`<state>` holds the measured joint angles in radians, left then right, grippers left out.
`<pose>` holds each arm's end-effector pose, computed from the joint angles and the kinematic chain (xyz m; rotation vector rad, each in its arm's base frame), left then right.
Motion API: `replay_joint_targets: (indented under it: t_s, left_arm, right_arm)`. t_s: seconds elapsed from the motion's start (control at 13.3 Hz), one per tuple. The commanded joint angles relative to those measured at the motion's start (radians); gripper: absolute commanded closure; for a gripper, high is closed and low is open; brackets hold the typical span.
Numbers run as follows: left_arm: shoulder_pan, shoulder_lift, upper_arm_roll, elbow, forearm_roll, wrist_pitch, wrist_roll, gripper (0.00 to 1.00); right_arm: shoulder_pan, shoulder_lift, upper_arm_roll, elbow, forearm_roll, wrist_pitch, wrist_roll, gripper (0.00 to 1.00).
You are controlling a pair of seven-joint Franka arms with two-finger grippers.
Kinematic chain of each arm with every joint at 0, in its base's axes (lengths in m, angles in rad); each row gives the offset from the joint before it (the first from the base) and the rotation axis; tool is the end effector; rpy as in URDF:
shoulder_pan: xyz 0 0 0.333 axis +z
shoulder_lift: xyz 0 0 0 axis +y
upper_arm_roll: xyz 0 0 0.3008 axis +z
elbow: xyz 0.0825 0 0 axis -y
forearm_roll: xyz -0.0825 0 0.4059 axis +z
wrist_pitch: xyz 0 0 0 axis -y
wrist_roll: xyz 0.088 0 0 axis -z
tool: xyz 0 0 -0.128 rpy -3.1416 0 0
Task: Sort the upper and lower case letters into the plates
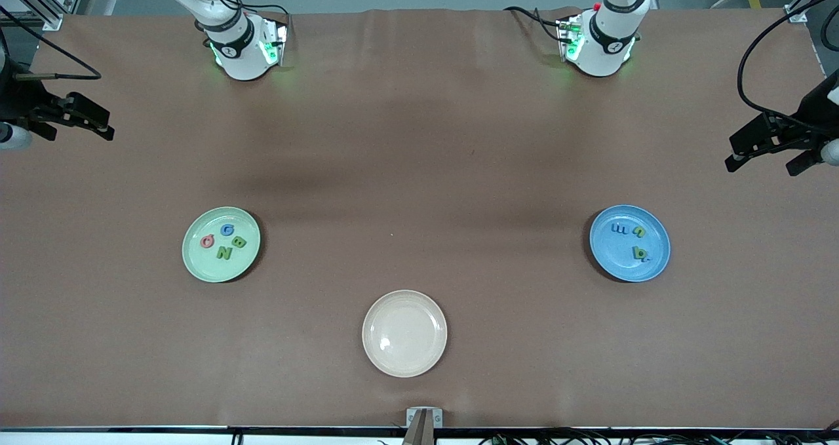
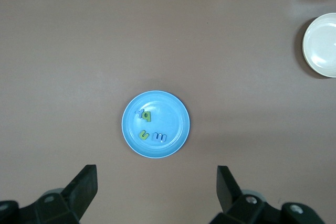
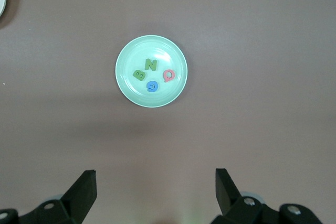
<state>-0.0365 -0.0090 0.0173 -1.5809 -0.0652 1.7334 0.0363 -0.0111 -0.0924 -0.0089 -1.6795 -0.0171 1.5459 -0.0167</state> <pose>0.5930 -0.0186 0.6046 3.0668 -0.0769 0.2491 0.5441 -0.0133 0.5845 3.1254 -0.0052 -0.0649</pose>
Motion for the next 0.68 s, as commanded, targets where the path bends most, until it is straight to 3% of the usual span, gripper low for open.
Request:
replay_joint_targets:
  t_s: [0.0,0.23,0.6]
  left_arm:
    - [0.001,0.007,0.000,0.024,0.022,-0.018,0.002,0.00]
    - [0.001,0.004,-0.003,0.025,0.087,-0.038,0.017,0.00]
    - [0.003,-0.005,-0.003,0.024,0.074,-0.176,0.025,0.00]
  right_arm:
    - [-0.013,-0.023,0.009,-0.023,0.005,0.002,-0.014,0.00]
    - [-0.012,-0.023,0.009,-0.023,0.005,0.003,-0.014,0.00]
    - [-0.013,-0.023,0.009,-0.023,0.003,0.005,-0.017,0.00]
